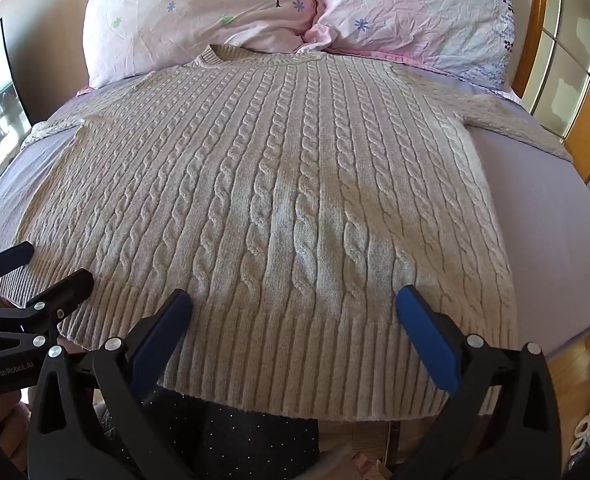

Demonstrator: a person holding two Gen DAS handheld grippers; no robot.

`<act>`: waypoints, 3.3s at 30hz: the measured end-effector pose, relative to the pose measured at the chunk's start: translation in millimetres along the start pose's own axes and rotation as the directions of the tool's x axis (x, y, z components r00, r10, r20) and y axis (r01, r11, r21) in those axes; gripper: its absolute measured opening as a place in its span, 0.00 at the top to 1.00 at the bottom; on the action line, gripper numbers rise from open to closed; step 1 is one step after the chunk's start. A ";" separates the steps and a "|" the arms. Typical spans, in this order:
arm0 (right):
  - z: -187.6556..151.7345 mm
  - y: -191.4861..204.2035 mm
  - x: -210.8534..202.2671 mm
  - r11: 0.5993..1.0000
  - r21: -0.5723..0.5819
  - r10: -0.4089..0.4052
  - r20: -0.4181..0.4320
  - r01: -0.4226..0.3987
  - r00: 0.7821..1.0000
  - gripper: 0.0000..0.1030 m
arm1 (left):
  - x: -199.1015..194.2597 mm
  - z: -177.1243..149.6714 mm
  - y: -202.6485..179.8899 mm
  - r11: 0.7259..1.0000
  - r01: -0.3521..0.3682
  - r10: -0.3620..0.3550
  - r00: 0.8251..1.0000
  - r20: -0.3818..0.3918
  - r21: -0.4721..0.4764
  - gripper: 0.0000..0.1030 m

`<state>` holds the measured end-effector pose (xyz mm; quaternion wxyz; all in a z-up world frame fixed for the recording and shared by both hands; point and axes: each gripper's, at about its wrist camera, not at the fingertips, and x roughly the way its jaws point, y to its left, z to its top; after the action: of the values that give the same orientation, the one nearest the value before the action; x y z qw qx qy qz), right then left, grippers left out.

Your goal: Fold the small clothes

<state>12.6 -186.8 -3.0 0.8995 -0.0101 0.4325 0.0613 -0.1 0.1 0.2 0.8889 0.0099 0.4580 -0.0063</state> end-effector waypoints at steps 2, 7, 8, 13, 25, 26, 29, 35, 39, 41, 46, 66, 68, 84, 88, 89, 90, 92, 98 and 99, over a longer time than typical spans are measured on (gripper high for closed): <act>-0.1 0.0 0.1 1.000 0.000 0.000 -0.001 0.000 1.000 0.01 | 0.1 0.0 -0.1 1.000 -0.002 0.002 1.000 -0.002 0.001 0.02; -0.4 -0.2 0.1 1.000 0.001 0.000 -0.001 0.000 1.000 0.01 | 0.1 0.0 -0.1 1.000 -0.002 0.002 1.000 -0.001 0.001 0.02; -0.4 -0.2 0.1 1.000 0.001 0.000 -0.001 0.000 1.000 0.01 | 0.1 0.0 -0.1 1.000 -0.002 0.002 1.000 -0.002 0.001 0.02; -0.5 -0.2 0.1 1.000 0.001 0.000 0.000 0.000 1.000 0.01 | 0.1 0.0 -0.1 1.000 -0.002 0.002 1.000 -0.001 0.001 0.02; -0.1 -0.1 0.3 1.000 0.000 0.000 0.000 0.000 1.000 0.01 | 0.1 0.0 -0.1 1.000 -0.001 0.001 1.000 0.000 0.001 0.02; -0.1 -0.1 0.3 1.000 0.000 0.000 0.000 0.000 1.000 0.01 | 0.1 0.0 -0.1 1.000 -0.001 0.001 1.000 0.000 0.001 0.02; 0.1 0.0 0.5 1.000 0.000 0.000 0.000 0.000 1.000 0.01 | 0.0 0.0 -0.1 1.000 -0.001 0.001 1.000 0.000 0.001 0.02; 0.0 0.2 0.6 1.000 0.000 0.000 -0.001 0.000 1.000 0.01 | 0.0 0.0 -0.1 1.000 -0.001 0.001 1.000 0.000 0.001 0.02; 0.1 0.4 0.7 1.000 0.000 0.000 -0.001 0.000 1.000 0.01 | 0.0 0.0 0.0 1.000 -0.001 0.001 1.000 0.000 0.001 0.02; 0.2 0.5 0.8 1.000 0.000 0.000 -0.001 0.000 1.000 0.01 | 0.0 0.0 -0.1 1.000 -0.001 0.001 1.000 0.000 0.001 0.02; 0.5 0.7 1.0 1.000 0.000 0.000 -0.002 0.000 1.000 0.01 | 0.0 0.0 0.0 1.000 -0.001 0.001 1.000 0.000 0.001 0.02; 0.0 0.8 1.0 1.000 0.000 0.000 -0.003 0.000 1.000 0.01 | 0.0 0.0 0.0 1.000 -0.001 0.001 1.000 0.000 0.000 0.02; 0.0 0.8 1.0 1.000 0.000 -0.001 -0.003 0.001 1.000 0.01 | 0.0 0.0 0.0 1.000 -0.001 0.001 1.000 0.001 0.001 0.02; 0.2 0.4 0.3 1.000 0.000 -0.001 -0.003 0.001 1.000 0.01 | 0.0 0.0 0.0 1.000 -0.001 0.001 1.000 0.001 0.000 0.02; 0.3 0.2 0.0 1.000 0.000 -0.001 -0.002 0.001 1.000 0.01 | 0.0 0.0 0.0 1.000 -0.001 0.001 1.000 0.001 0.000 0.02; 0.4 0.1 0.0 1.000 0.000 0.000 -0.002 0.000 1.000 0.01 | 0.0 0.0 0.0 1.000 -0.001 0.001 1.000 0.001 0.000 0.02; 0.4 0.3 0.1 1.000 0.000 0.000 -0.003 0.000 1.000 0.01 | 0.0 0.0 0.0 1.000 -0.001 0.001 1.000 0.002 0.001 0.02; 0.2 0.6 0.2 1.000 0.000 0.000 -0.002 0.000 1.000 0.01 | 0.0 0.0 0.0 1.000 -0.001 0.001 1.000 0.001 0.000 0.02; 0.0 0.3 1.4 0.999 -0.032 0.022 0.023 -0.021 1.000 0.01 | -0.2 -0.2 0.2 1.000 0.001 -0.001 1.000 0.012 0.010 0.02; 0.1 -1.4 1.7 0.997 -0.059 0.046 0.034 -0.044 0.998 0.01 | 0.0 -0.1 0.5 1.000 0.003 -0.003 1.000 0.014 0.010 0.02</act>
<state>14.0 -188.0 -4.3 0.9048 -0.0257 0.4146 0.0943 -0.2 0.5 0.1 0.8921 0.0137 0.4516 -0.0100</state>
